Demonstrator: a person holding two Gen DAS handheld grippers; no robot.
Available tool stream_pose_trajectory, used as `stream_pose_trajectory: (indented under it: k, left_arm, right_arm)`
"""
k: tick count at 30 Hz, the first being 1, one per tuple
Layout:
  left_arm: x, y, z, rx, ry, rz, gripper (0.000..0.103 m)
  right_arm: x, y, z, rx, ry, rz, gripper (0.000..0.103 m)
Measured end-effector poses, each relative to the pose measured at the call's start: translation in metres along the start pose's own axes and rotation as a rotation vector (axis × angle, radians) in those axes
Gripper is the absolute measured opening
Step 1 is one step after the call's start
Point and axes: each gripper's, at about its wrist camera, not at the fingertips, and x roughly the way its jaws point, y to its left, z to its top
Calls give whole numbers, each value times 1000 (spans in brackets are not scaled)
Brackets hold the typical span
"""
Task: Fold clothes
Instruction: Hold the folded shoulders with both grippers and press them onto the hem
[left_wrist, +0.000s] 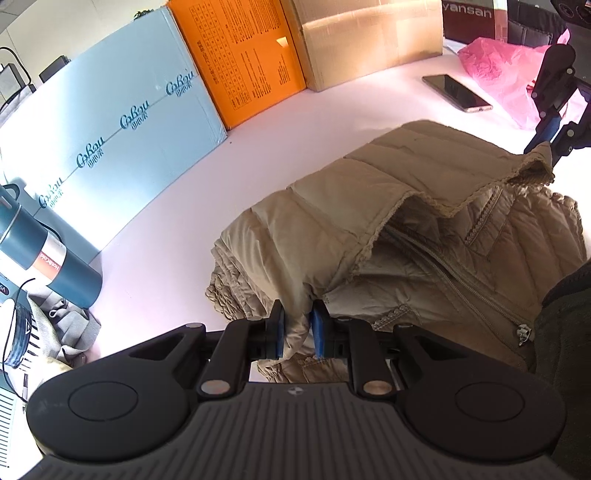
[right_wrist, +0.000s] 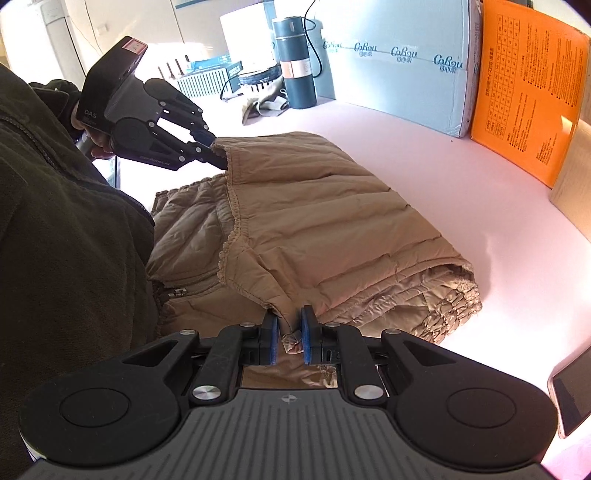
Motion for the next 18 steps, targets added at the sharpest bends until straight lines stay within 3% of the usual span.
stream_pose_trajectory:
  k: [10, 18]
  left_arm:
    - [-35, 6, -2, 76, -54, -25, 12]
    - [-56, -7, -13, 209, -28, -115, 10]
  right_arm:
    - [-28, 0, 10, -17, -19, 82, 12]
    - [-32, 7, 14, -40, 64, 209, 12]
